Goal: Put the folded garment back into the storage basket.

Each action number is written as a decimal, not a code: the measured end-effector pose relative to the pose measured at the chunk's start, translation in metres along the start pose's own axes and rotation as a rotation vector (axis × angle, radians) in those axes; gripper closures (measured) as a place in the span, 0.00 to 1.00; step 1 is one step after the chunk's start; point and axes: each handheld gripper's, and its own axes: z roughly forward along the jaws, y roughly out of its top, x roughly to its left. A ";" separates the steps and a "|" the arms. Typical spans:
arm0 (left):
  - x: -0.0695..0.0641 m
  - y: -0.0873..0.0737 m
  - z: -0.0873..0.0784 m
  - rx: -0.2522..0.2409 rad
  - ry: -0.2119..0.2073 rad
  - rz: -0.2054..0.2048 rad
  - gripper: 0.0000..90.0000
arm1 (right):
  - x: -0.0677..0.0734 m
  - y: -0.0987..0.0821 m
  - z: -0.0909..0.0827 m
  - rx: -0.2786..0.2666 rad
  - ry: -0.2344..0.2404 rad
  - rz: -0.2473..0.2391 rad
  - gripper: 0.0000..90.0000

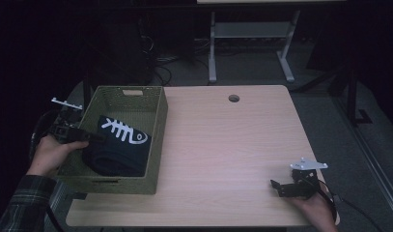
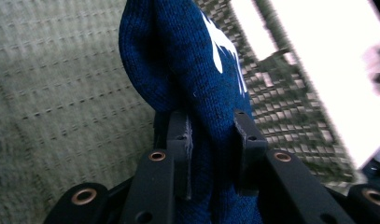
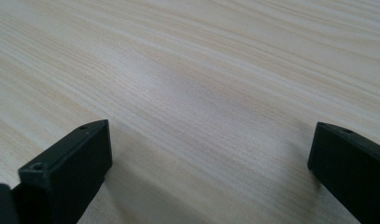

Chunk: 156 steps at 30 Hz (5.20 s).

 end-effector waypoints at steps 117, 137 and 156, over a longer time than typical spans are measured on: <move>-0.226 0.013 0.173 -0.128 -0.084 0.492 0.16 | 0.000 0.000 0.000 -0.002 0.006 -0.003 0.00; -0.218 -0.024 0.225 -0.123 -0.068 0.520 0.16 | 0.000 0.000 0.000 -0.002 0.006 -0.003 0.00; -0.214 -0.053 0.258 -0.140 -0.031 0.599 0.14 | 0.000 0.000 0.000 -0.002 0.006 -0.003 0.00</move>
